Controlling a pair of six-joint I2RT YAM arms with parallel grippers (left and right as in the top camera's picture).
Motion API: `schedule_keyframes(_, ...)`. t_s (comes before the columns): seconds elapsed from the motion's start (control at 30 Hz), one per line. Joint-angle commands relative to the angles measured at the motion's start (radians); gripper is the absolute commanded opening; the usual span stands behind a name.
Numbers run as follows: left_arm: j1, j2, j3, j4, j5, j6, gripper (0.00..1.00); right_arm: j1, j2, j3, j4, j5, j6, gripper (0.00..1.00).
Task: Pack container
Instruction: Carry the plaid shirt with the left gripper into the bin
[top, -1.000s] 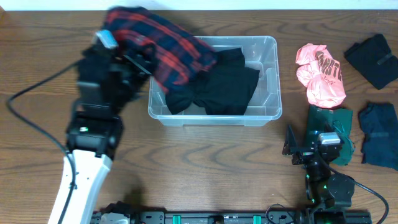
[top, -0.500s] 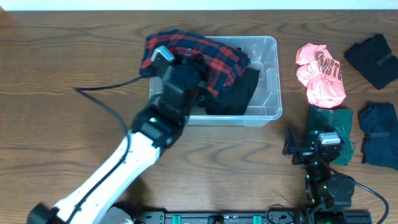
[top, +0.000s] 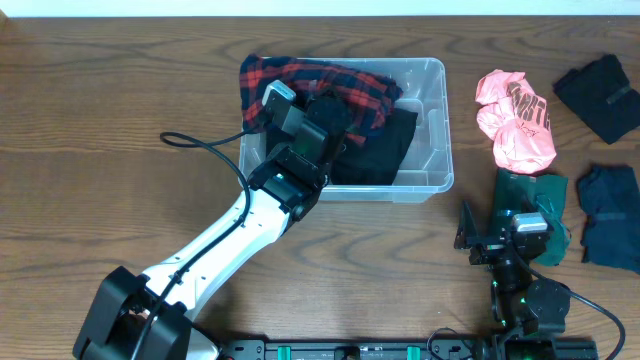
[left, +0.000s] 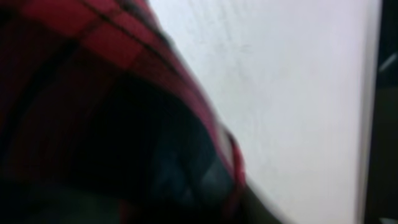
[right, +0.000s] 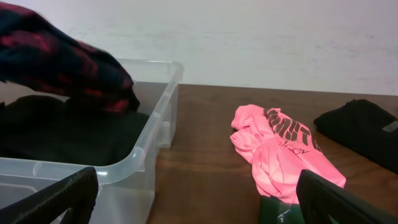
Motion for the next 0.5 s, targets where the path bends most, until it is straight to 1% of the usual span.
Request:
schedule_keyframes(0.0,-0.003,-0.011,0.011,0.053,-0.015,0.000,0.66,0.006,-0.005,-0.002,-0.004,0.003,0.011,0.99)
schedule_keyframes(0.07,-0.003,-0.013,0.011,0.106,0.016,0.048,0.88,0.006,-0.005,-0.002,-0.004,0.003,0.010,0.99)
schedule_keyframes(0.1,-0.003,-0.015,0.011,0.137,0.042,0.079,0.95,0.006,-0.005,-0.002,-0.004,0.003,0.011,0.99)
schedule_keyframes(0.13,-0.003,-0.016,0.011,0.156,0.056,0.093,0.99,0.006,-0.005,-0.002,-0.004,0.003,0.011,0.99)
schedule_keyframes(0.27,-0.005,-0.033,0.011,0.200,0.084,0.110,0.98,0.006,-0.005,-0.002,-0.004,0.003,0.010,0.99)
schedule_keyframes(0.33,-0.009,-0.046,0.011,0.201,0.085,0.142,0.98,0.006,-0.005,-0.002,-0.004,0.003,0.011,0.99)
schedule_keyframes(0.4,-0.011,-0.064,0.011,0.201,0.084,0.221,0.98,0.006,-0.005,-0.002,-0.004,0.003,0.011,0.99)
schedule_keyframes(0.47,-0.011,-0.077,0.011,0.193,0.085,0.346,0.98,0.006,-0.005,-0.002,-0.004,0.003,0.011,0.99)
